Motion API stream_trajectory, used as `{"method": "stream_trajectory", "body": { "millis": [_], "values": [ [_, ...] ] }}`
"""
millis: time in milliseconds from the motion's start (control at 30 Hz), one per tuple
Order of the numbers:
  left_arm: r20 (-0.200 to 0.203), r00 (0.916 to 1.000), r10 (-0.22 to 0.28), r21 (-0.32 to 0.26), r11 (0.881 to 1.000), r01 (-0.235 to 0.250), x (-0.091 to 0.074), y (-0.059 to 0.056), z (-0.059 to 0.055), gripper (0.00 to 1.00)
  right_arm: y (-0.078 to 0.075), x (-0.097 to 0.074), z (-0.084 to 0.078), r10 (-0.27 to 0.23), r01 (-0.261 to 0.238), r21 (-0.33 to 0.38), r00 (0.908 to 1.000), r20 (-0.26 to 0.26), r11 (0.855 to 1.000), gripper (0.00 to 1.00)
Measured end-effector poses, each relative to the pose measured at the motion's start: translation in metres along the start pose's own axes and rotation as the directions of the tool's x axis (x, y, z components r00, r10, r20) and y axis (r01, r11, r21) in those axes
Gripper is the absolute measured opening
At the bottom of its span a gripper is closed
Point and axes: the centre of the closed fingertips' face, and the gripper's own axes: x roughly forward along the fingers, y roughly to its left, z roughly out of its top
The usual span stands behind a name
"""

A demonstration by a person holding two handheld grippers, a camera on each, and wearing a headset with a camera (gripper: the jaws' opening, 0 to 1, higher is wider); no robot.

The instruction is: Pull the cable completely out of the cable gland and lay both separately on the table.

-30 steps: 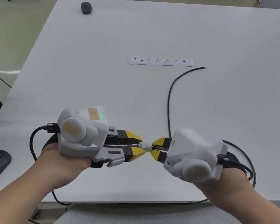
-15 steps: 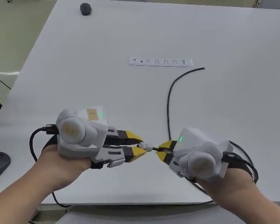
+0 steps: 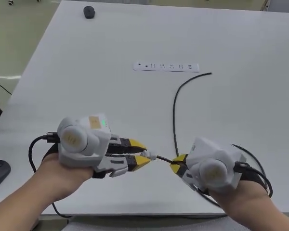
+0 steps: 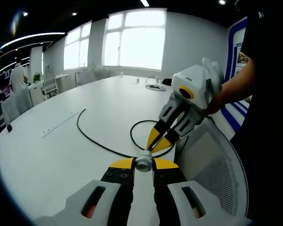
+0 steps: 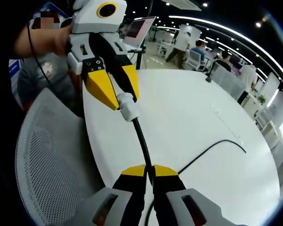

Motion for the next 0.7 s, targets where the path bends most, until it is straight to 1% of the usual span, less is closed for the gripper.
{"method": "stream_trajectory", "body": {
  "millis": [67, 167, 367, 500, 600, 700],
  "values": [
    [-0.01, 1.0, 0.001, 0.001, 1.0, -0.001, 0.0, 0.001, -0.002, 0.15, 0.0, 0.001, -0.005, 0.003, -0.003, 0.012, 0.9999, -0.013, 1.0, 0.0],
    [-0.007, 1.0, -0.002, -0.001, 1.0, 0.002, 0.0, 0.0, -0.002, 0.15, -0.001, 0.001, -0.01, -0.001, 0.001, 0.013, 0.9998, -0.022, 1.0, 0.0],
    [-0.008, 1.0, -0.003, 0.001, 1.0, 0.003, 0.001, 0.0, -0.002, 0.15, -0.002, 0.0, -0.008, -0.001, 0.002, 0.016, 0.9998, -0.02, 1.0, 0.0],
    [-0.003, 1.0, -0.002, -0.002, 1.0, 0.002, 0.001, 0.0, -0.002, 0.15, -0.005, 0.0, -0.003, -0.007, 0.007, 0.008, 0.9999, -0.015, 1.0, 0.0],
    [0.006, 1.0, 0.004, -0.01, 1.0, -0.004, 0.0, 0.002, -0.005, 0.15, -0.009, 0.0, 0.004, -0.012, 0.012, -0.006, 0.9999, -0.01, 1.0, 0.0],
    [0.007, 1.0, 0.006, -0.011, 1.0, -0.006, 0.0, 0.003, -0.011, 0.15, -0.013, 0.002, 0.012, -0.013, 0.013, -0.028, 0.9998, -0.012, 1.0, 0.0]
  ]
}}
